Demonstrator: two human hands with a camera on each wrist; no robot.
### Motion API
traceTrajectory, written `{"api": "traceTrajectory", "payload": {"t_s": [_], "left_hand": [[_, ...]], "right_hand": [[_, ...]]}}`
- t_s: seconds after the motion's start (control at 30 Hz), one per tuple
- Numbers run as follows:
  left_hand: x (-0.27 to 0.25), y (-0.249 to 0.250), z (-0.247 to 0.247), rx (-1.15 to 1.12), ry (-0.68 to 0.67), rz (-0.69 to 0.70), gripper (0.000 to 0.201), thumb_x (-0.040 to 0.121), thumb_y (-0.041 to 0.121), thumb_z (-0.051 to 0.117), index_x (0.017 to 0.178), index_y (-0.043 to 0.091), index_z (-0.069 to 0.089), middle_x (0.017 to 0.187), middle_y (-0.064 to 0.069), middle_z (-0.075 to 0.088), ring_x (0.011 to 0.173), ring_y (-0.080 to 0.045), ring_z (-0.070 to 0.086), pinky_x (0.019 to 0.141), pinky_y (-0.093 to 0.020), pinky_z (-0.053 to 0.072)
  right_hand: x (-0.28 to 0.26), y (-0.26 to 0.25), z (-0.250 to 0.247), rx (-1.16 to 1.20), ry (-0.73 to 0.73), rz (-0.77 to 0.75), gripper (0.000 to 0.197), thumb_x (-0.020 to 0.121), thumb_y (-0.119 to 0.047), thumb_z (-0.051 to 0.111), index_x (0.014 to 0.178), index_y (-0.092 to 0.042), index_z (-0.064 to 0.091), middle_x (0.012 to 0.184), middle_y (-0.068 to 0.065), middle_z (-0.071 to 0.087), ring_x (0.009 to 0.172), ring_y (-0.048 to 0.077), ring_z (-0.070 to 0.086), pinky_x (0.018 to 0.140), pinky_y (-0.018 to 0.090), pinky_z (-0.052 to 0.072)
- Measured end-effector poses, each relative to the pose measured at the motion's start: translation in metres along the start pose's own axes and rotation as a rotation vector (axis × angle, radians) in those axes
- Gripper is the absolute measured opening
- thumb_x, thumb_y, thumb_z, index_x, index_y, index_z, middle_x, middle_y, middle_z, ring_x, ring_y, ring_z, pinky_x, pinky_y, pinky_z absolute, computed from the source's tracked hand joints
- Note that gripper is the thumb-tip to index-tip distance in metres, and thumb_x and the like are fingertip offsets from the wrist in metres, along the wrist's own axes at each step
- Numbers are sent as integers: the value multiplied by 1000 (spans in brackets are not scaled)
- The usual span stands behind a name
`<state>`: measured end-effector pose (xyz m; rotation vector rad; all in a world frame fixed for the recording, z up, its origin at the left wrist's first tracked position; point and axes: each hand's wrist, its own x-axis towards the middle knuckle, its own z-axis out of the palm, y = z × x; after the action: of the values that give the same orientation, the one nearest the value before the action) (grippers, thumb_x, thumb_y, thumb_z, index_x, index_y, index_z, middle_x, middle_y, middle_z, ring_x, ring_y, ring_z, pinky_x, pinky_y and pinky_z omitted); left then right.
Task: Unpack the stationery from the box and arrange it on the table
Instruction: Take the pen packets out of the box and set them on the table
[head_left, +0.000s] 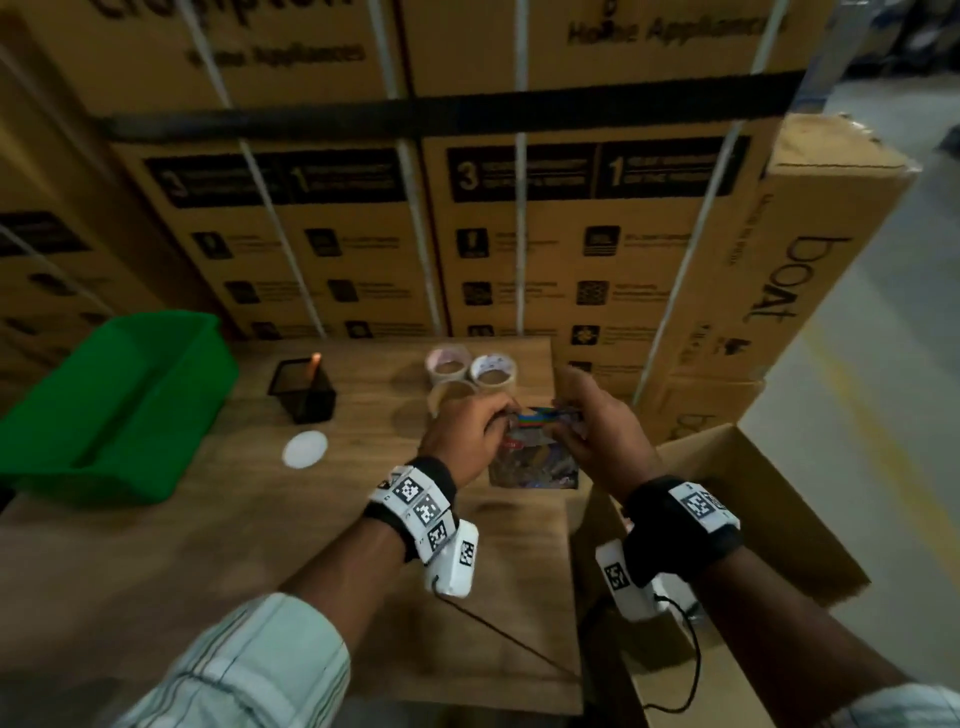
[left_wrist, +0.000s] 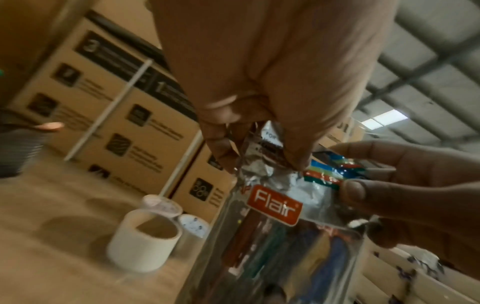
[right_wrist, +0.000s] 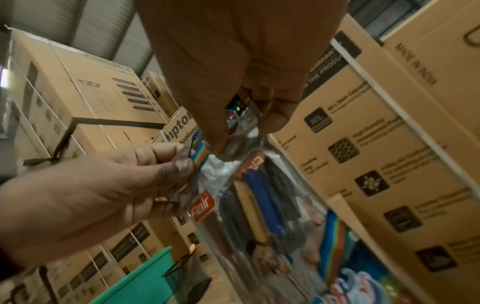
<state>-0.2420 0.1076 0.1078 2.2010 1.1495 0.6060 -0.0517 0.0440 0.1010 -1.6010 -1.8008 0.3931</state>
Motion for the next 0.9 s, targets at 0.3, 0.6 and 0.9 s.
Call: {"api": "traceTrajectory", "payload": {"t_s": [0.3, 0.6, 0.9], "left_hand": [[-60, -49, -3, -143, -34, 17, 24, 90, 10, 52, 107, 19, 67, 109, -4, 71, 102, -25, 64, 87, -38, 52], [-58, 12, 41, -68, 7, 12, 24, 88, 17, 51, 106, 25, 64, 105, -5, 71, 97, -28, 65, 80, -40, 54], [-75, 55, 92, -87, 1, -95, 23, 91, 18, 49, 106, 28, 62, 106, 1, 70, 96, -21, 65, 80, -37, 55]], "right_hand": [[-19, -74, 43, -384, -166, 102, 9, 85, -17, 61, 91, -19, 68, 89, 8, 70, 84, 31, 65, 66, 38, 50], [-56, -43, -9, -435, -96, 68, 13, 88, -19, 58, 97, -20, 68, 96, 5, 71, 85, 27, 66, 68, 35, 53], [-92, -9, -47, -417, -191, 12, 11, 91, -23, 57, 96, -18, 66, 90, 1, 69, 76, 16, 65, 64, 26, 52]]}}
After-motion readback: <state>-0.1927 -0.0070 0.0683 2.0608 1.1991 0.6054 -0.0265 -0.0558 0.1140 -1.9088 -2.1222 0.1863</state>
